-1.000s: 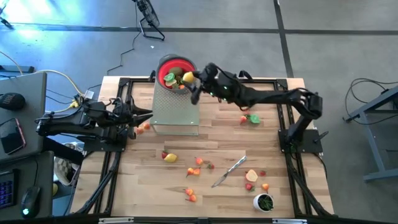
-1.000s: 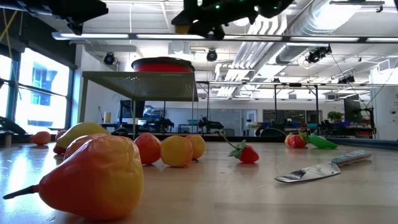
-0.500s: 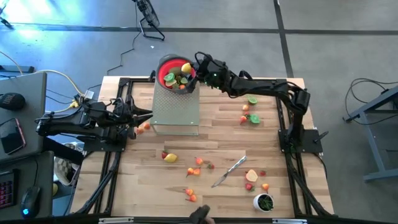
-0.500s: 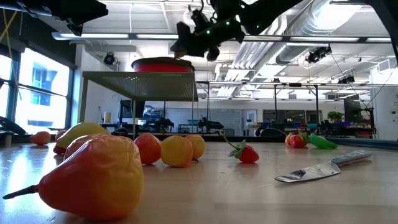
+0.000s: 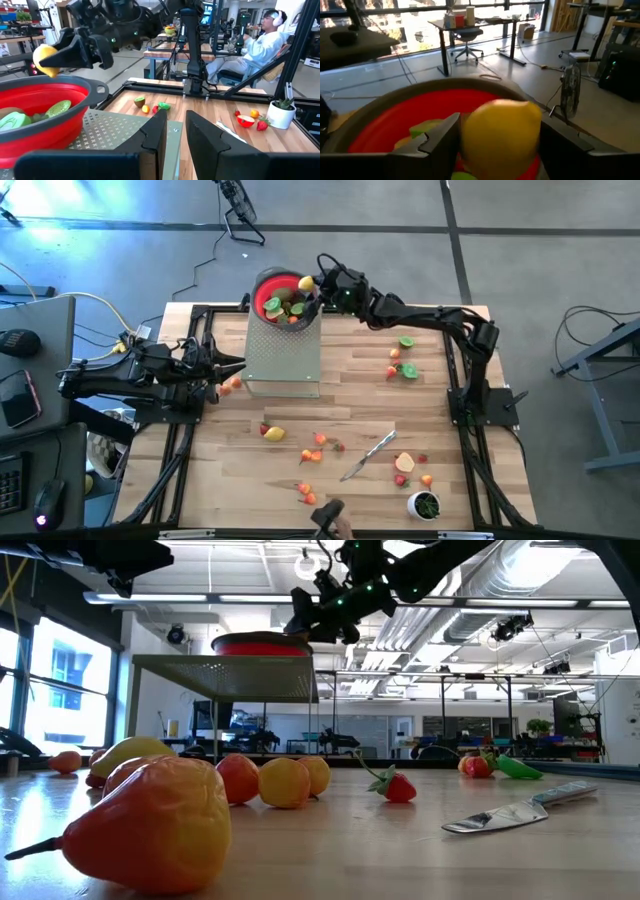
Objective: Pick & Place Fruit
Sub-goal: Put the lemon into the red strainer on the shelf, then put the strawberry into the red strainer on the shelf
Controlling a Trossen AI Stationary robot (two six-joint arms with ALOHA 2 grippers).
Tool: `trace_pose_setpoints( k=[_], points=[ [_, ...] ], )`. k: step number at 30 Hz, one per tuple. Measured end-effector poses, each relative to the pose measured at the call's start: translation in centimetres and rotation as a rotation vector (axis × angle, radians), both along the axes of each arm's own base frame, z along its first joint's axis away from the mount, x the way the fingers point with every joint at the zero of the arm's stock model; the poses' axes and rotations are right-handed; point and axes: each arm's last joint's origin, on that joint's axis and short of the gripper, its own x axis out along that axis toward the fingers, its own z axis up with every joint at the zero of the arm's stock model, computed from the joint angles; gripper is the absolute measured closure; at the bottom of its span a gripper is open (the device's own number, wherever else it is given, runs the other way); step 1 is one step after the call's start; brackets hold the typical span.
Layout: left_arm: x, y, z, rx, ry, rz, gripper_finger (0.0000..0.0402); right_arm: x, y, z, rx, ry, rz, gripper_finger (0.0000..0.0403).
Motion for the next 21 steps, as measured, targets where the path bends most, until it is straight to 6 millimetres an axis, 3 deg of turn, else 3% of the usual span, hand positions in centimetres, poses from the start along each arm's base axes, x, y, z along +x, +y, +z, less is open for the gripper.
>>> trace_pose_setpoints(
  k=[12,17,21],
  points=[
    [0.0,0.0,0.0,0.0,0.004,0.0,0.0334,-0.1,0.3,0.2,-0.01,0.02,0.042,0.017],
    [0.0,0.0,0.0,0.0,0.004,0.0,0.0334,-0.9,1.4,2.1,-0.013,0.021,0.058,0.0183],
    [0.0,0.0,0.0,0.0,0.004,0.0,0.0334,-2.0,2.9,3.5,0.021,0.065,0.138,0.0222]
  ],
)
